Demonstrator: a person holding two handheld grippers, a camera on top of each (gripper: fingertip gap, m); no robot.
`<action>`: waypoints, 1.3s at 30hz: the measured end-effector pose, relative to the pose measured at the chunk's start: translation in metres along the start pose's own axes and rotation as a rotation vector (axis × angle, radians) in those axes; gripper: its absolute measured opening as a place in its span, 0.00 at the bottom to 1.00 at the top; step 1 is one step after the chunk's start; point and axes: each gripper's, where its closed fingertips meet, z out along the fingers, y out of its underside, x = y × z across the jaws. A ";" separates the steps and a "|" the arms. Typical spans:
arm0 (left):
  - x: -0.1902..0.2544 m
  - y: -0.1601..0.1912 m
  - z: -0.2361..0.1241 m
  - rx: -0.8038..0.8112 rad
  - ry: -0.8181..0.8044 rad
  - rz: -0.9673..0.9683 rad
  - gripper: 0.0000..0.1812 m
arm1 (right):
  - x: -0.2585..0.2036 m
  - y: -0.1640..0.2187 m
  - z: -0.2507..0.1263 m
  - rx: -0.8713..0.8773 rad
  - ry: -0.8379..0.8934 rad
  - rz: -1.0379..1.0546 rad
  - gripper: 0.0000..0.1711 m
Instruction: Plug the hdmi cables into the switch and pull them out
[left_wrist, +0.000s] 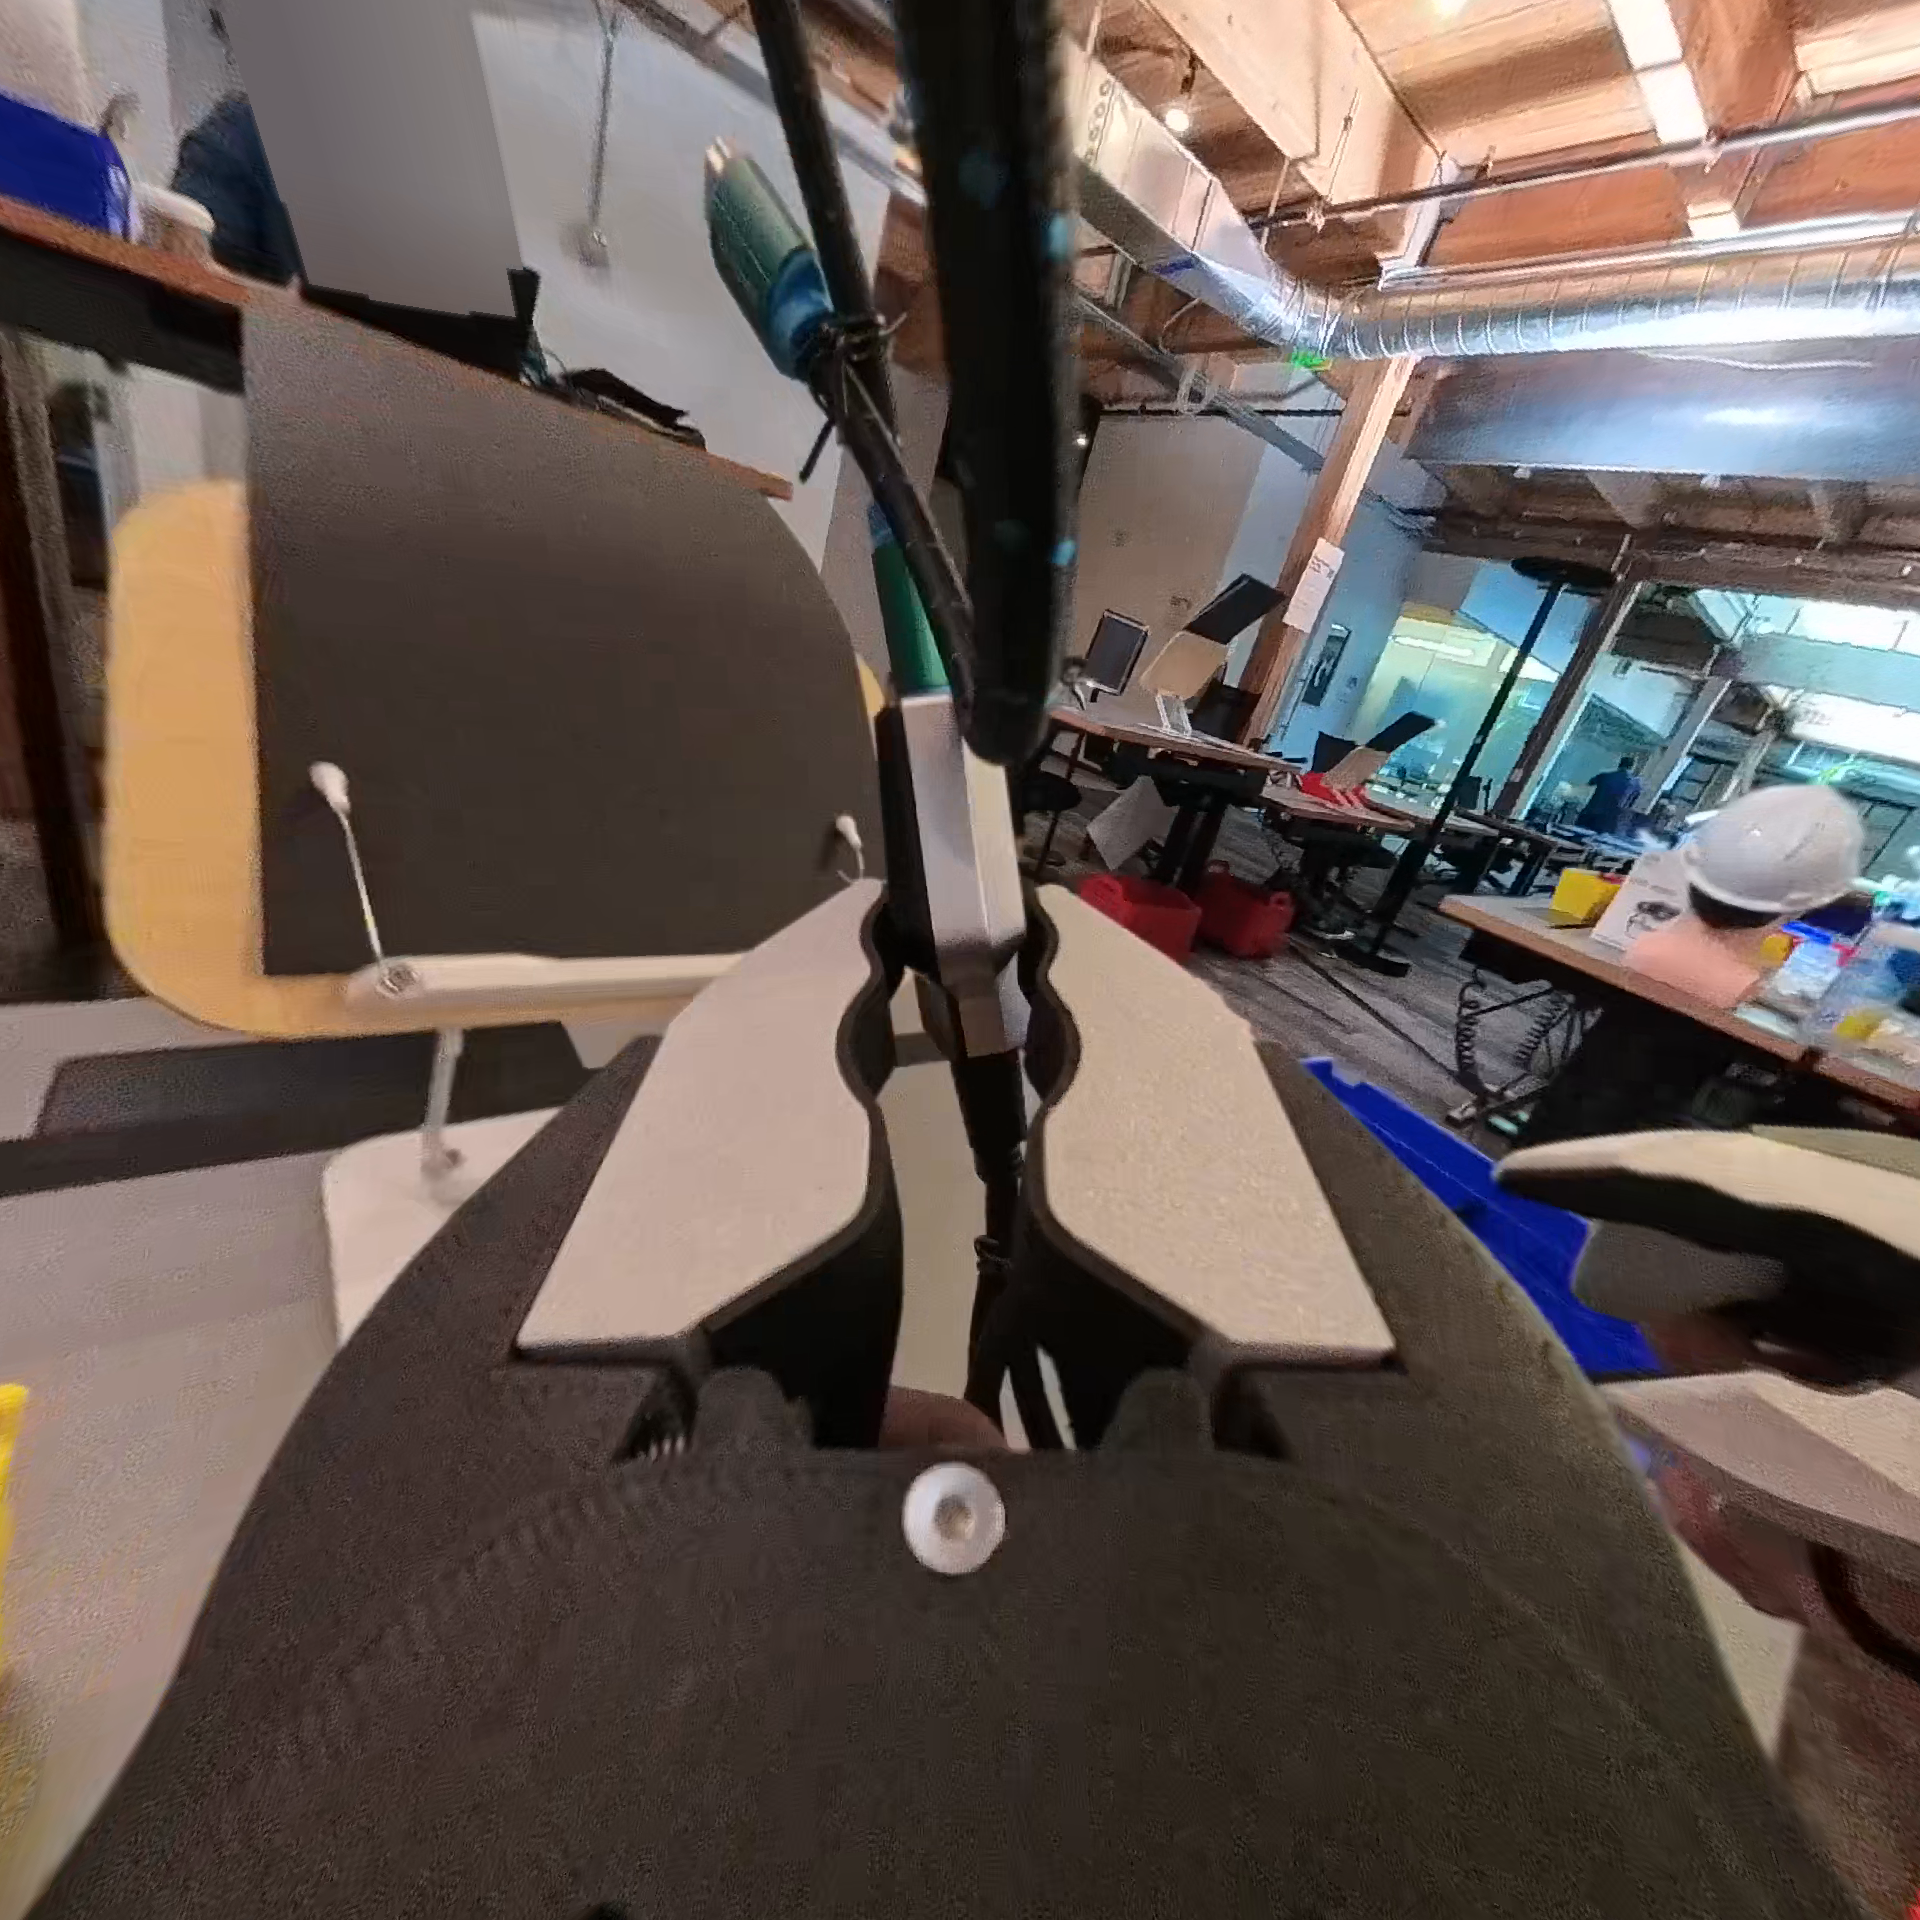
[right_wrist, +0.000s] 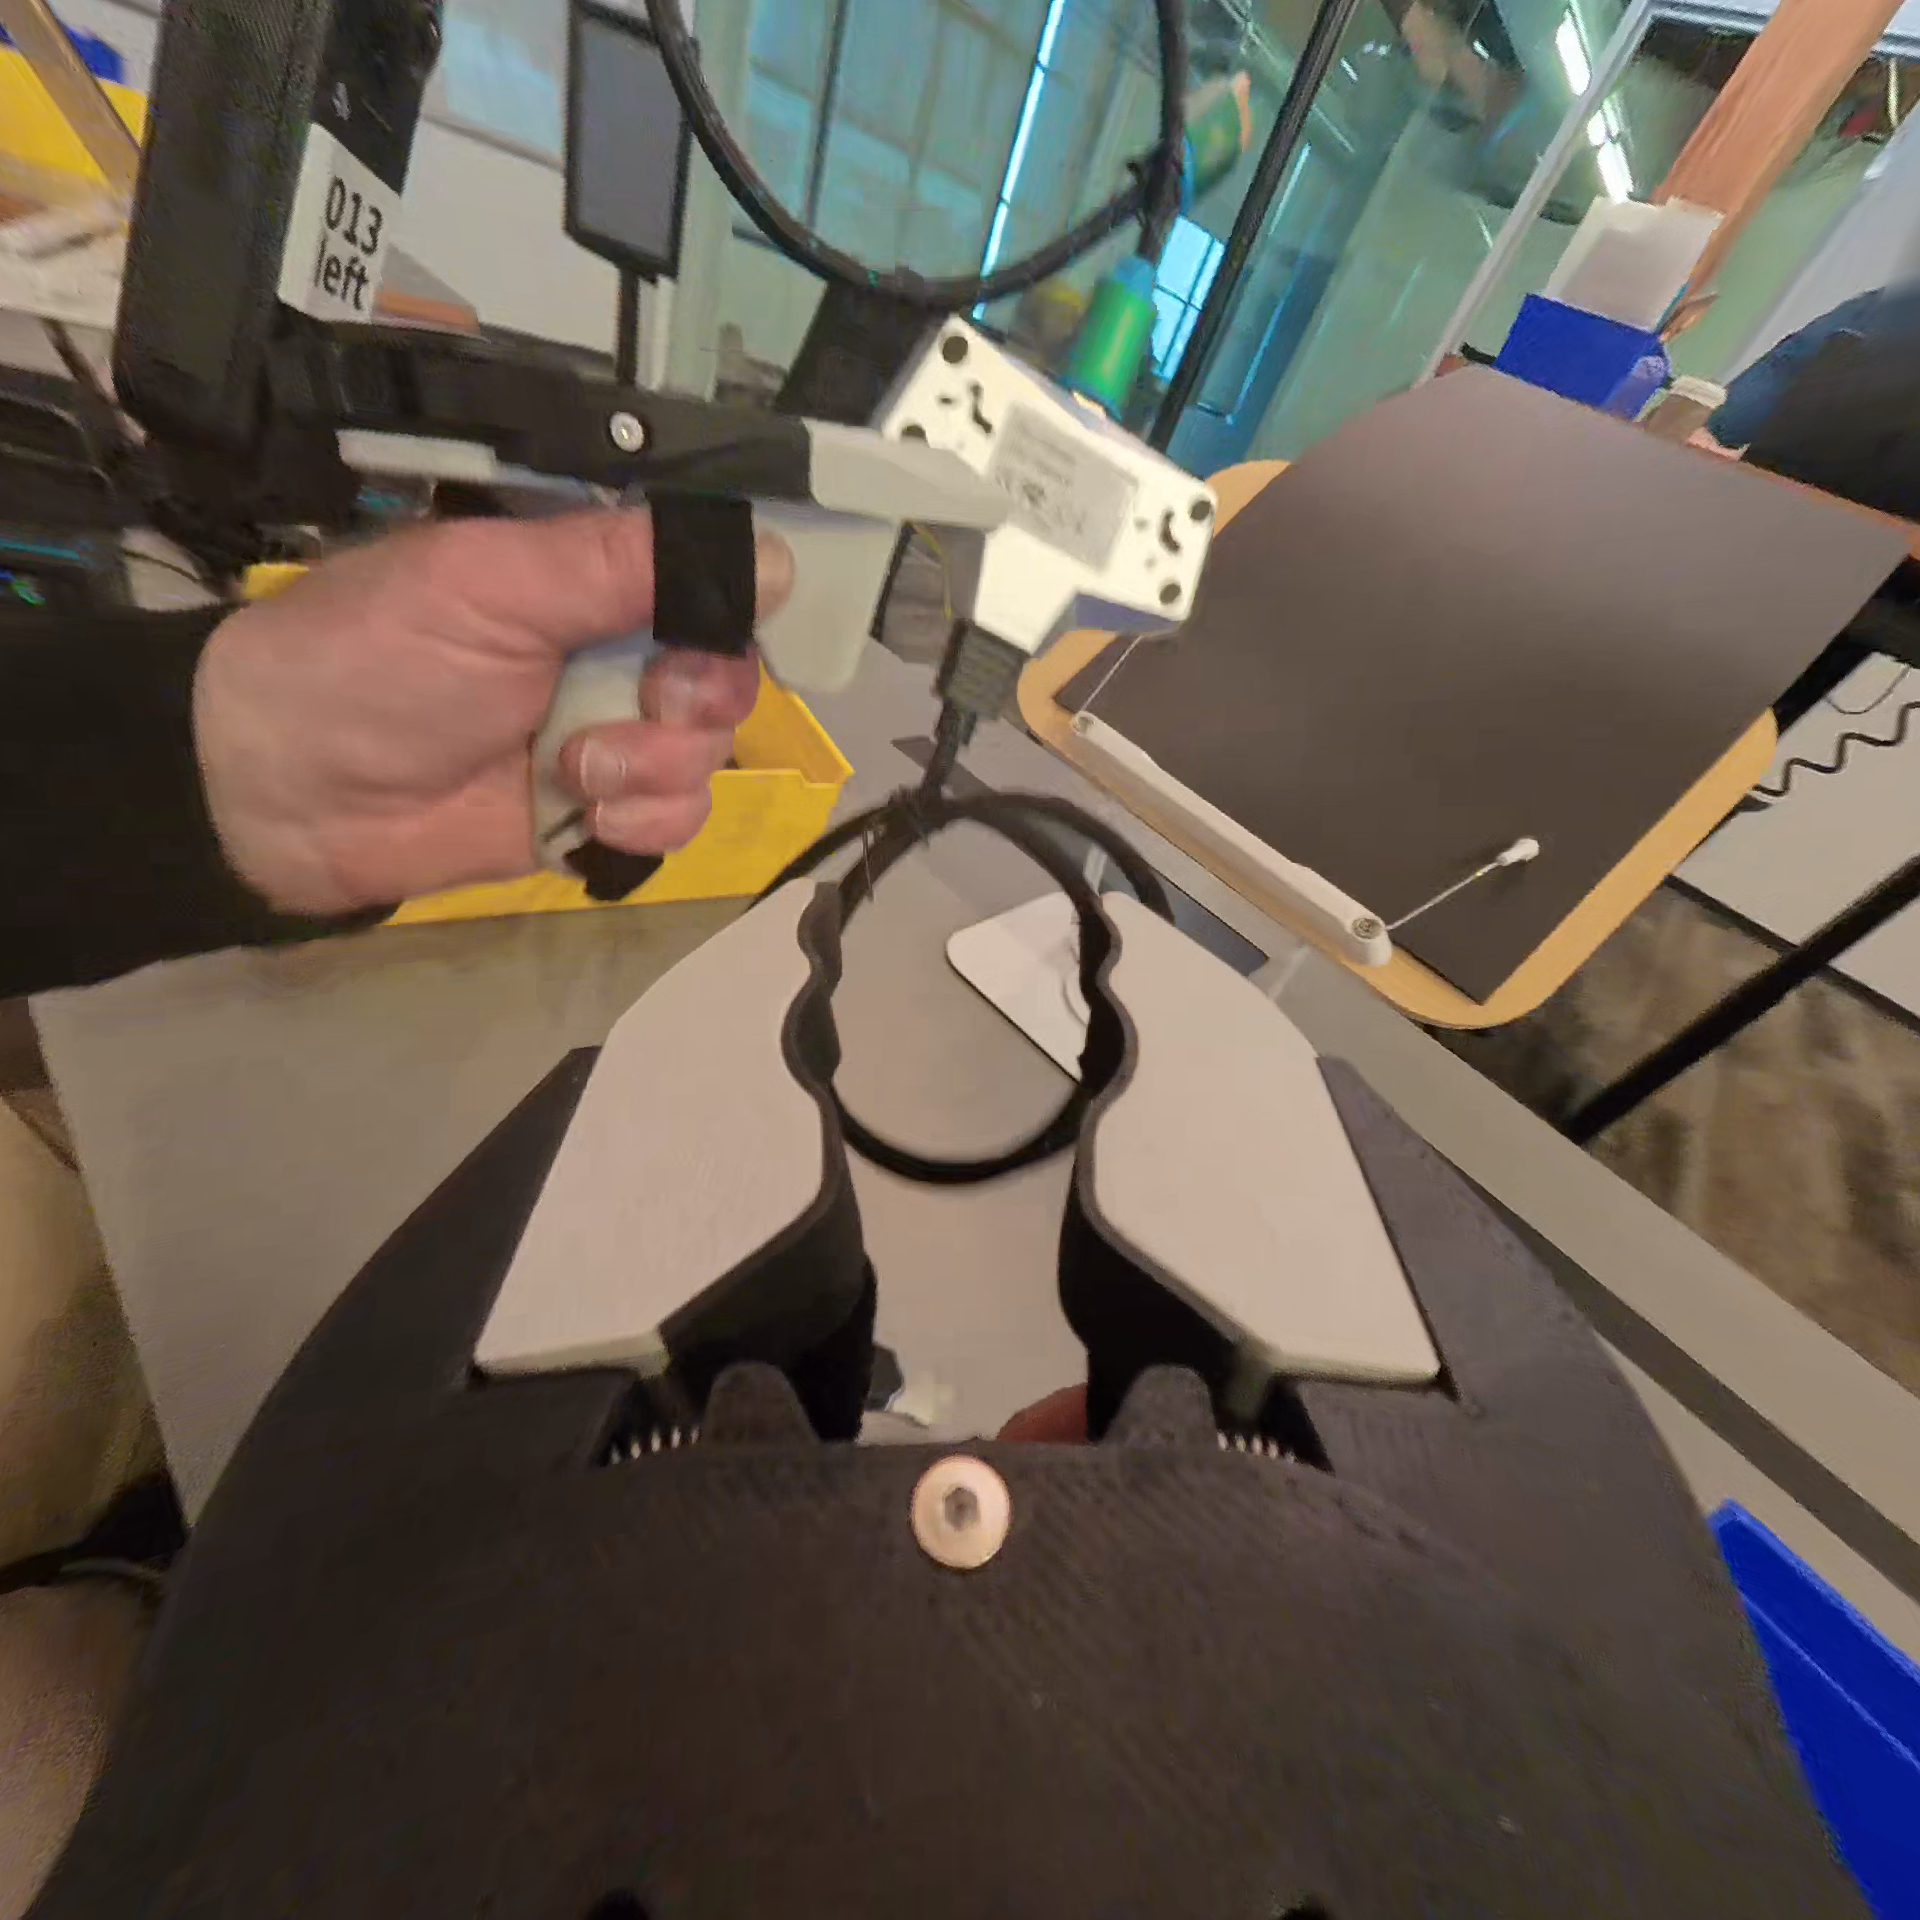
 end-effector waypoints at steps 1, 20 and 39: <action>0.004 0.012 0.003 -0.012 0.010 -0.050 0.12 | -0.001 0.005 0.006 -0.022 0.016 -0.014 0.25; 0.029 0.108 0.001 -0.168 -0.015 -0.304 0.11 | 0.011 0.092 0.083 -0.318 0.119 -0.242 0.23; 0.029 0.120 -0.017 -0.556 0.353 -0.098 0.12 | 0.015 0.075 0.055 -0.265 -0.271 0.061 0.30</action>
